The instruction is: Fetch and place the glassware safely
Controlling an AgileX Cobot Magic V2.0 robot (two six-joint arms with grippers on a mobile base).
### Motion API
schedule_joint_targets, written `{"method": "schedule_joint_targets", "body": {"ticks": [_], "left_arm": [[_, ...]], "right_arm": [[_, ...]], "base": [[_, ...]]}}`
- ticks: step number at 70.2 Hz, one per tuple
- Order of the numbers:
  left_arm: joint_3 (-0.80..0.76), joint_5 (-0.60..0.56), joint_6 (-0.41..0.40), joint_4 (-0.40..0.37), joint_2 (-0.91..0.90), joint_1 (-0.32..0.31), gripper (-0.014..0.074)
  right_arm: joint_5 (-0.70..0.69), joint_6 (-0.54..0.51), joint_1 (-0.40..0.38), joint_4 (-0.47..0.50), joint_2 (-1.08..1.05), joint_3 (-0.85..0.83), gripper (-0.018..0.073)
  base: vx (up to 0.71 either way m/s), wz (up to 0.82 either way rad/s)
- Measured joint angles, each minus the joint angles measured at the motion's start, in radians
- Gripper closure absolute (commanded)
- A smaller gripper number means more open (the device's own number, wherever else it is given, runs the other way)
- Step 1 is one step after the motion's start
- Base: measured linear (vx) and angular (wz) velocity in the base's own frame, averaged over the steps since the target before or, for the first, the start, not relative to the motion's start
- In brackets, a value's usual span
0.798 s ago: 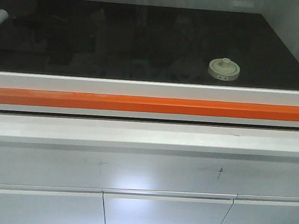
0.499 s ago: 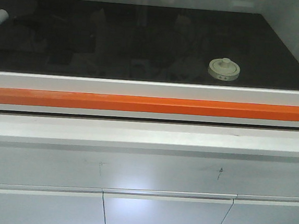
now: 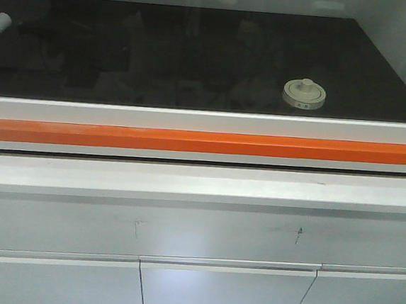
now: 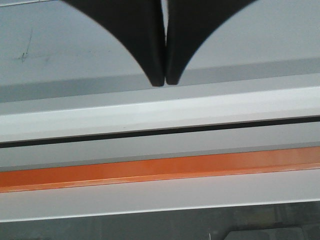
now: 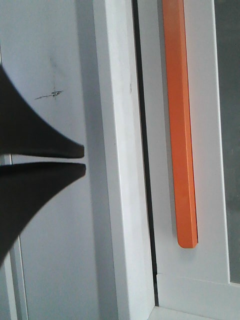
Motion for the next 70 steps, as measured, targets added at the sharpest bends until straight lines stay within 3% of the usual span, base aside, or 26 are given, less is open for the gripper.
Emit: {"method": "schedule_joint_targets", "body": {"ticks": [52,61,70], "left_arm": [[0.0,-0.023,-0.002,-0.001,0.0,0.0,0.0603],[0.0,-0.089,-0.019,-0.016,0.0,0.0,0.0603],[0.0,-0.235,-0.056,-0.024,0.0,0.0,0.0603]], "right_arm": [[-0.018,0.0,0.0,0.0,0.0,0.0,0.0563],[-0.056,0.0,0.0,0.0,0.0,0.0,0.0563],[-0.168,0.0,0.0,0.0,0.0,0.0,0.0563]], "base": [[0.0,0.0],[0.0,0.0],[0.0,0.0]]}}
